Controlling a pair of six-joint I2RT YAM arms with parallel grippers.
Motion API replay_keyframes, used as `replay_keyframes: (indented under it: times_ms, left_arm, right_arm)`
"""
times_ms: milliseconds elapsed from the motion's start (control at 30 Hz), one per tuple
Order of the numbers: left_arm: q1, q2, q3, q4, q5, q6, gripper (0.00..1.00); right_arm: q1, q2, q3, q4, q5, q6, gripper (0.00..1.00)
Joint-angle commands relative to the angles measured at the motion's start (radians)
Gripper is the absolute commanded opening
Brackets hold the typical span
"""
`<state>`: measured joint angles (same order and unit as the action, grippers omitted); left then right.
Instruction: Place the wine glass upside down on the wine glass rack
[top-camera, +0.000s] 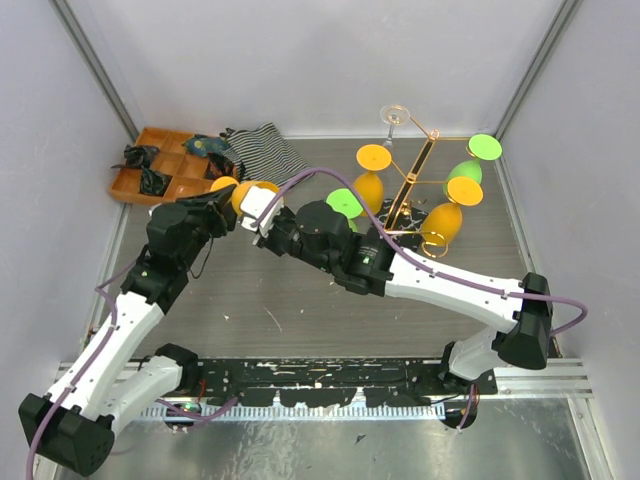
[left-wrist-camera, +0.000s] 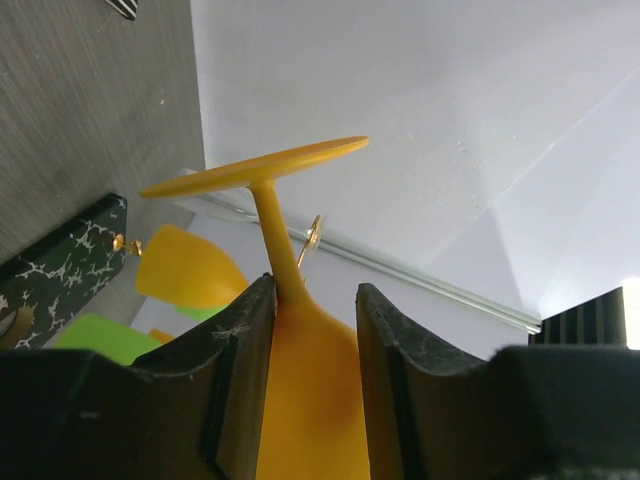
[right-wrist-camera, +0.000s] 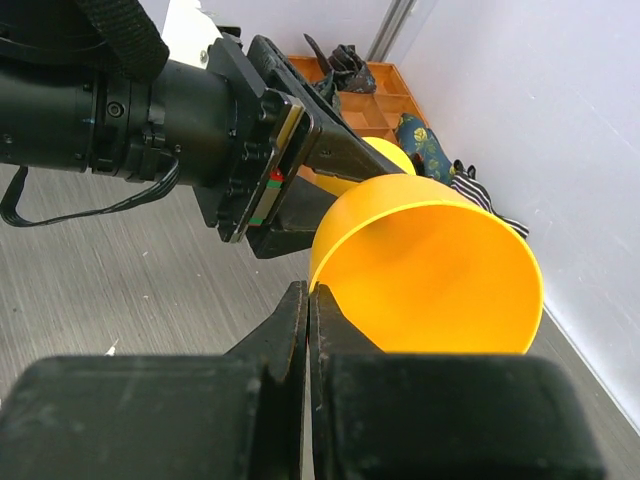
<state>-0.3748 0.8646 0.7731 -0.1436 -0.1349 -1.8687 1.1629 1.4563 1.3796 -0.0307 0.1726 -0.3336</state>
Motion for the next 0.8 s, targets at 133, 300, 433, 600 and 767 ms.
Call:
replay_keyframes:
  times_ms: [133,300,433,600,767]
  left_arm:
    - [0.004,0.022,-0.024,0.068,0.015,-0.022,0.39]
    - [0.003,0.043,-0.031,0.091,0.021,-0.036,0.33]
    - [0.003,0.059,-0.042,0.121,0.026,-0.052,0.27]
    - [0.004,0.074,-0.047,0.144,0.030,-0.058,0.16]
    - [0.003,0.084,-0.049,0.166,0.023,-0.058,0.02]
  right_arm:
    - [-0.002,-0.004,0.032,0.092,-0.013,0.012,0.01]
    - [-0.002,-0.006,0.028,0.106,-0.028,0.011,0.01]
    - [-0.001,-0.019,0.008,0.134,-0.042,0.012,0.01]
    - [-0.002,-0.026,-0.002,0.144,-0.042,0.004,0.01]
    - [-0.002,-0.028,0.000,0.139,-0.030,0.000,0.01]
